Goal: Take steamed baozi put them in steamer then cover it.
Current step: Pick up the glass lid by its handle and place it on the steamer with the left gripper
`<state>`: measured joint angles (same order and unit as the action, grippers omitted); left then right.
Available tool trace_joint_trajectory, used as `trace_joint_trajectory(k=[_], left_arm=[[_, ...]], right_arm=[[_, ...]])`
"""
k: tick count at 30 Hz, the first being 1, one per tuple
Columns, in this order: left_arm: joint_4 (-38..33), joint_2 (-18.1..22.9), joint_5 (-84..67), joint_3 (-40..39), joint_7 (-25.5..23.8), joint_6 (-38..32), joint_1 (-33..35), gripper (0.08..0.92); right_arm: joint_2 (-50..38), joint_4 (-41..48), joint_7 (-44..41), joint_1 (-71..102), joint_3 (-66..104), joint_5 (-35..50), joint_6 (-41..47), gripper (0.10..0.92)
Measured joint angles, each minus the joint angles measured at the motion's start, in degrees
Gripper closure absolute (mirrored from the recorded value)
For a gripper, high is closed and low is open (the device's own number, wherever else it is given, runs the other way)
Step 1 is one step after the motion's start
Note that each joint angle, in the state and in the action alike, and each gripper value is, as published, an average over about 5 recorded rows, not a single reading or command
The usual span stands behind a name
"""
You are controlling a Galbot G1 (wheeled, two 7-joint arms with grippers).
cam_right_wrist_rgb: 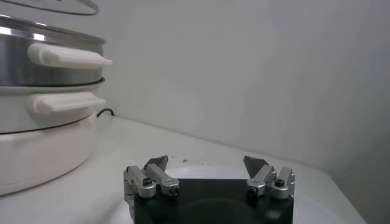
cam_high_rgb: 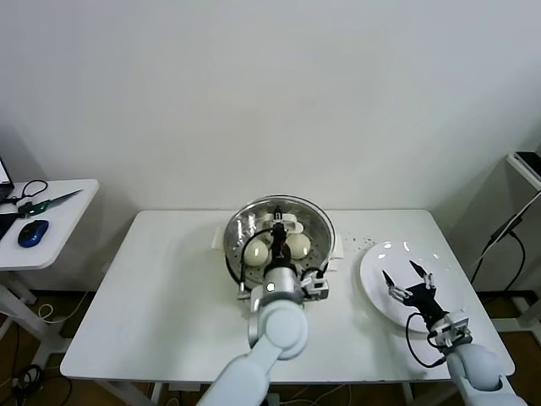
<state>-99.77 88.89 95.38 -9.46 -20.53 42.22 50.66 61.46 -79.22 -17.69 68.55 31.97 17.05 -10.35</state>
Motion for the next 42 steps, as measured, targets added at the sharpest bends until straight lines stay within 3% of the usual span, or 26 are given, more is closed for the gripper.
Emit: trace_joint_trajectory(k=[16,42], left_arm=[[6.6,2.0,-1.3,1.6,3.9,0.0,-1.3,0.853],[8.8,2.1,-2.8,2.0,5.2,0.0,-1.6,0.853]], right_arm=[[0.9,0.5,-0.5,0.2,0.4,-1.0,-0.5,0.203],[1.3,1.5,-1.2,-0.4,0.6,-2.1,-1.0,0.203]])
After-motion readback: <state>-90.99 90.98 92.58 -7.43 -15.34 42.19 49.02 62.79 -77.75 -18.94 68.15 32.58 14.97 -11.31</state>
